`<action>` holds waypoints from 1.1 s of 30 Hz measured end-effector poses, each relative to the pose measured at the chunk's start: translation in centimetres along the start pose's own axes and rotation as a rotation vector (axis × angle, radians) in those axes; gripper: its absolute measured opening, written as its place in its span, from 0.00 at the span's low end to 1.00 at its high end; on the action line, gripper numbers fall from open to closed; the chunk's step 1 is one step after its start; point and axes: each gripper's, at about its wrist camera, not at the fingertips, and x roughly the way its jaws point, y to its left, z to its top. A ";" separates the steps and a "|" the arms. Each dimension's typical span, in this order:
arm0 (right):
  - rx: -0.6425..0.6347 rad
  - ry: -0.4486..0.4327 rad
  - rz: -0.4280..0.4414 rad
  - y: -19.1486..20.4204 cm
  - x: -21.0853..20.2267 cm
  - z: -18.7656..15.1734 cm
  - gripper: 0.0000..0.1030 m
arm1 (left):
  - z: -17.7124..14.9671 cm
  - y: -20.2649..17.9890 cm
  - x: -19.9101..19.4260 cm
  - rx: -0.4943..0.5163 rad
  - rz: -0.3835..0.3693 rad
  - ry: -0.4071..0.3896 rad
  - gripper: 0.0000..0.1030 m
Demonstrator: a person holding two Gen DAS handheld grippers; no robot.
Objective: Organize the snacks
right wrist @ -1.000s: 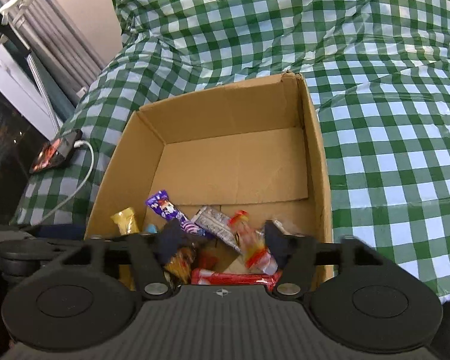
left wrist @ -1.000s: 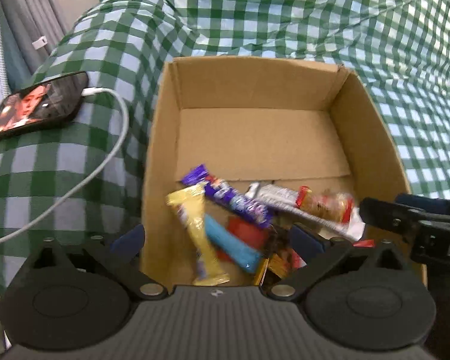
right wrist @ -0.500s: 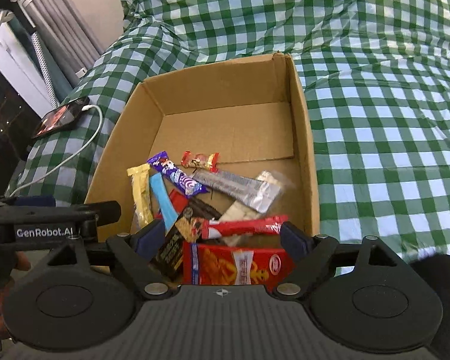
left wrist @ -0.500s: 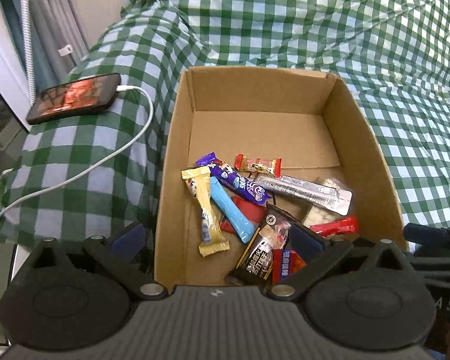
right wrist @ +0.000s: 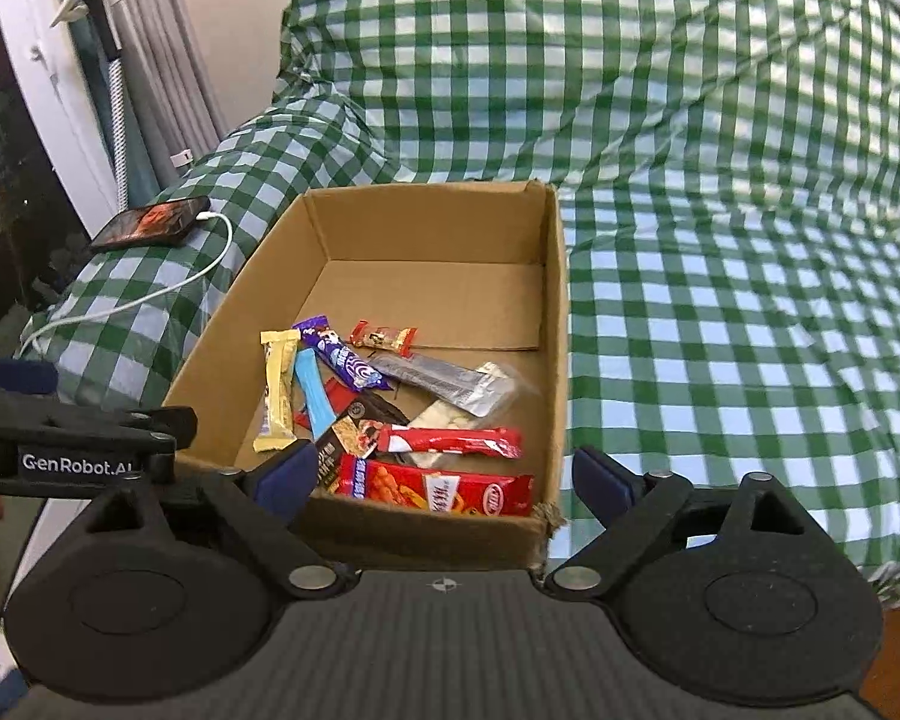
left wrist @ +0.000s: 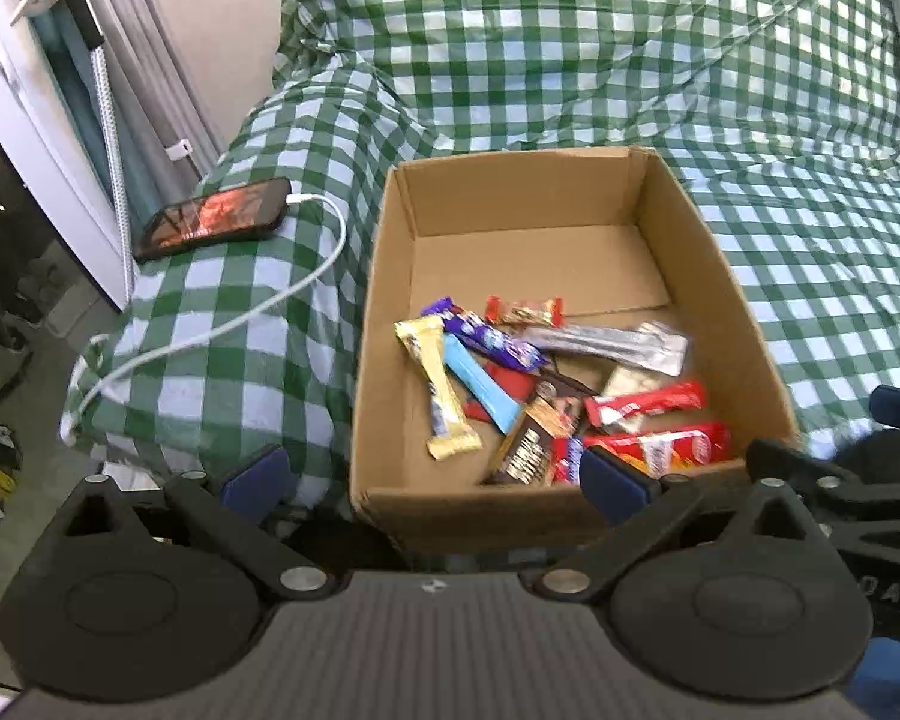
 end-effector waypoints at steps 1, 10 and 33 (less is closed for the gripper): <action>-0.006 -0.002 -0.001 0.1 -0.3 -0.3 0.91 | -0.3 0.1 -0.3 -0.012 -0.004 0.000 1.00; -0.003 -0.019 -0.007 0.0 -2.5 -2.5 0.99 | -3.0 0.8 -2.5 -0.068 -0.047 -0.004 1.00; -0.086 -0.065 -0.091 1.5 -2.6 -3.2 0.99 | -3.9 1.2 -1.2 -0.058 -0.059 0.025 1.00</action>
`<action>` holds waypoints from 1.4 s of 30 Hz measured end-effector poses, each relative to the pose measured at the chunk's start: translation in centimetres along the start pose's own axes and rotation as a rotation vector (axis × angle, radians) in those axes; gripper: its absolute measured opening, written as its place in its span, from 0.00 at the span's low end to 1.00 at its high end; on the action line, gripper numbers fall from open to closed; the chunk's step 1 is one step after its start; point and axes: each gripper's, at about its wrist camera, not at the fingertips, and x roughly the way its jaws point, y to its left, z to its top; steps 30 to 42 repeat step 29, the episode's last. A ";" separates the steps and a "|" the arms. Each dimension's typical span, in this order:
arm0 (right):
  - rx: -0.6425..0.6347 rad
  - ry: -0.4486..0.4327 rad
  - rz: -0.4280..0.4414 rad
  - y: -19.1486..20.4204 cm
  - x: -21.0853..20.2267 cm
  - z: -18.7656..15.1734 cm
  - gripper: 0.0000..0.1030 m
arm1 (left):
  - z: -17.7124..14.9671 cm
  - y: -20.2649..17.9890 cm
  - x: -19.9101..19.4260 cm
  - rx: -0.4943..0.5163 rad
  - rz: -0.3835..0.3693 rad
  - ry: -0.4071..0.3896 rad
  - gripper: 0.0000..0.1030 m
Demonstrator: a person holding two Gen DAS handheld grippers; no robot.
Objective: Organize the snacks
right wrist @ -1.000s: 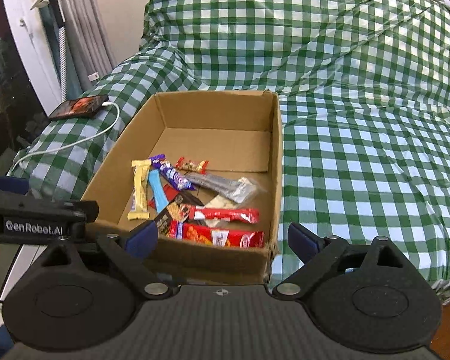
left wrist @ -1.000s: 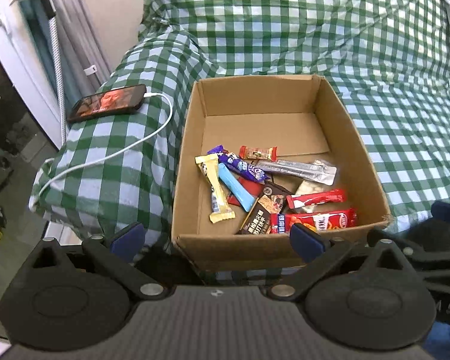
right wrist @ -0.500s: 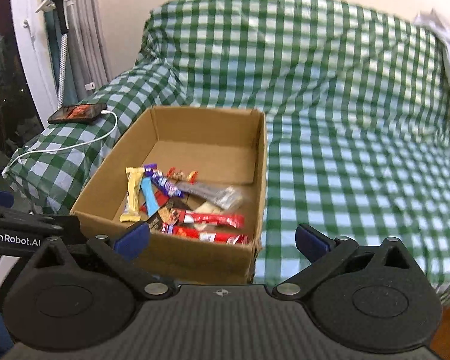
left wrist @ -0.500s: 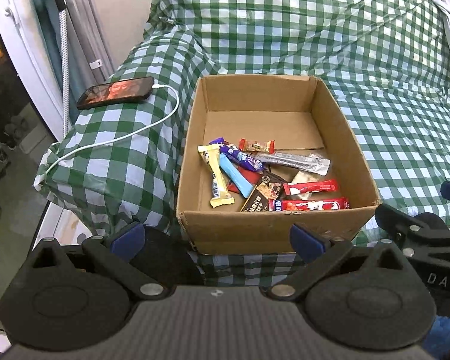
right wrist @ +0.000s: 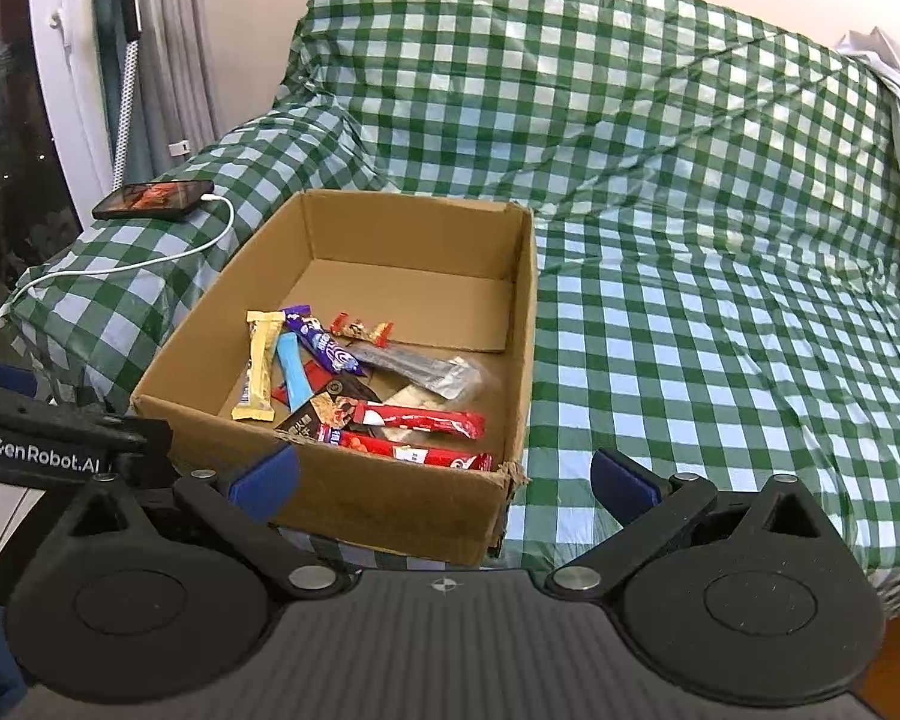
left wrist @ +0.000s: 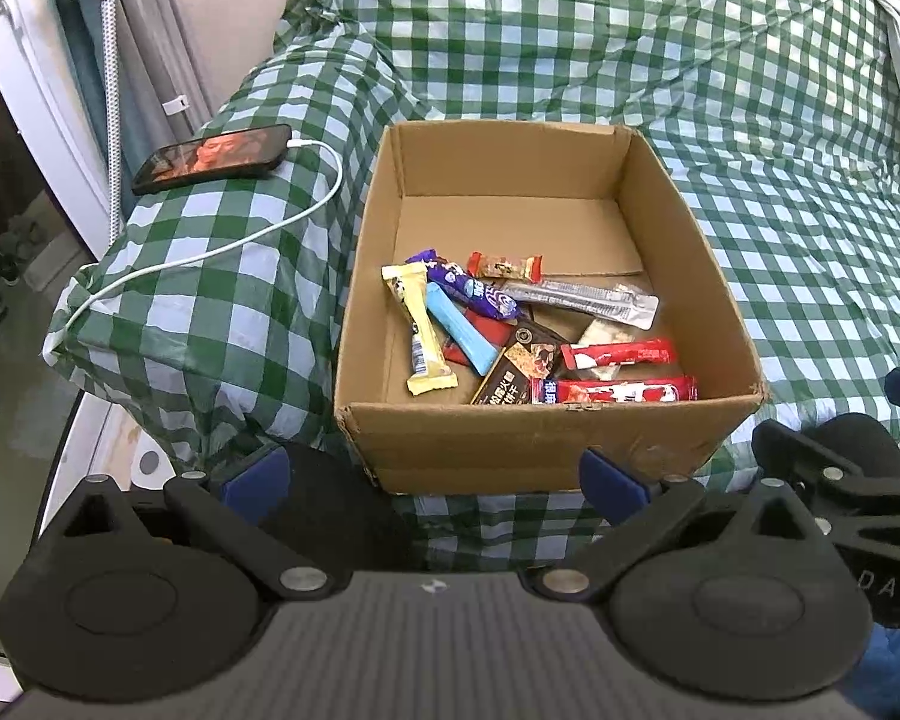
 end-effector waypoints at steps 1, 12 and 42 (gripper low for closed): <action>0.001 0.001 0.000 0.0 0.1 0.0 0.99 | 0.0 0.0 0.1 -0.001 0.001 0.001 1.00; 0.002 0.001 0.009 -0.1 0.0 -0.2 0.99 | -0.1 -0.1 -0.3 -0.005 0.007 -0.003 1.00; 0.005 0.000 0.013 -0.3 0.0 -0.2 0.99 | -0.1 0.3 -0.7 -0.021 0.016 -0.018 1.00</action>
